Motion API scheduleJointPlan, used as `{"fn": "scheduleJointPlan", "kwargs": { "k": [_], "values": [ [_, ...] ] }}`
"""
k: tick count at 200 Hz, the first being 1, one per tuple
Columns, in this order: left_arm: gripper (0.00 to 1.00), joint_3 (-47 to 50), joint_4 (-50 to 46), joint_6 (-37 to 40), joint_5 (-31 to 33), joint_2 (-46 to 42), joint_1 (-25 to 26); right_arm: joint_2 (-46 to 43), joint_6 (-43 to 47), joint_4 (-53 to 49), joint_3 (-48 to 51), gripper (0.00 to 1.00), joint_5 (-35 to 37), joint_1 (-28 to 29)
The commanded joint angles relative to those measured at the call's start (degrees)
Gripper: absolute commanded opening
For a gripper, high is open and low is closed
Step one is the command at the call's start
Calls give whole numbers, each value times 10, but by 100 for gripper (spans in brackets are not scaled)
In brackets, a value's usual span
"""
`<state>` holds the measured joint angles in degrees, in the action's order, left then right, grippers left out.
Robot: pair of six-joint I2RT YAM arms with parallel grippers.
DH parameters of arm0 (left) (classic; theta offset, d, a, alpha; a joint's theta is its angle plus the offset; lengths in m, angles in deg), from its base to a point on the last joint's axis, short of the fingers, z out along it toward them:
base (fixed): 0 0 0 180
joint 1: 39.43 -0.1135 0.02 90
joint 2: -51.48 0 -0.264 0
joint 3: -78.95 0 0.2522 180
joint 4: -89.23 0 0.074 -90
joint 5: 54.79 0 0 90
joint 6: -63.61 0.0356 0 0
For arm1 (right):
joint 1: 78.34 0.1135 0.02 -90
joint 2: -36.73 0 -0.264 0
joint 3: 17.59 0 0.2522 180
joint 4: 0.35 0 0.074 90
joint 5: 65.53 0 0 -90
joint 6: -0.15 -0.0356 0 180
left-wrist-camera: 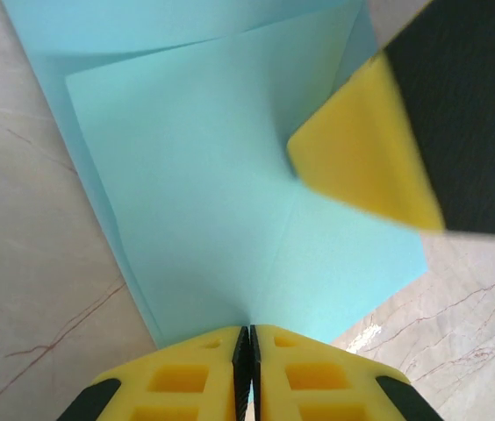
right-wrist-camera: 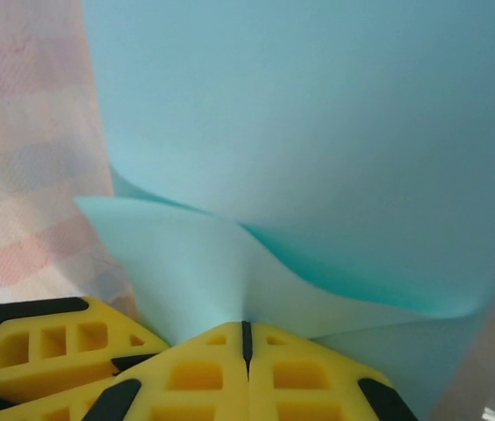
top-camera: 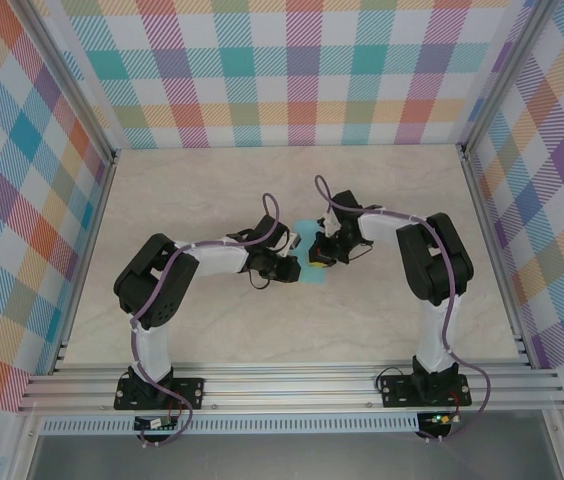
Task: Fold a paper plane with a square sheet of paper (fold left side to right side)
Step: Fold the triangle a second time at the center of the table.
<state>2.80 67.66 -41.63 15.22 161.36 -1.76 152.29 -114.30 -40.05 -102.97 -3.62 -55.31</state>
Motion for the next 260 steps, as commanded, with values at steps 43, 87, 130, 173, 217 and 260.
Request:
{"fn": "scheduleJointPlan", "kwargs": {
  "k": [43,87,130,173,217,260],
  "values": [
    [12,36,-46,3,40,27,-5,30,41,-51,-39,2,65,-54],
    [12,39,-46,3,40,22,-5,39,48,-70,-59,2,66,-68],
    [12,44,-46,4,42,15,-5,48,51,-72,-67,2,48,-79],
    [19,50,-50,0,35,-13,-5,58,53,-69,-63,2,34,-78],
    [26,71,-72,3,41,-62,-6,62,55,-66,-65,2,29,-78],
    [40,70,-76,-4,34,-121,-8,0,49,-14,-33,13,2,-82]
  ]
}}
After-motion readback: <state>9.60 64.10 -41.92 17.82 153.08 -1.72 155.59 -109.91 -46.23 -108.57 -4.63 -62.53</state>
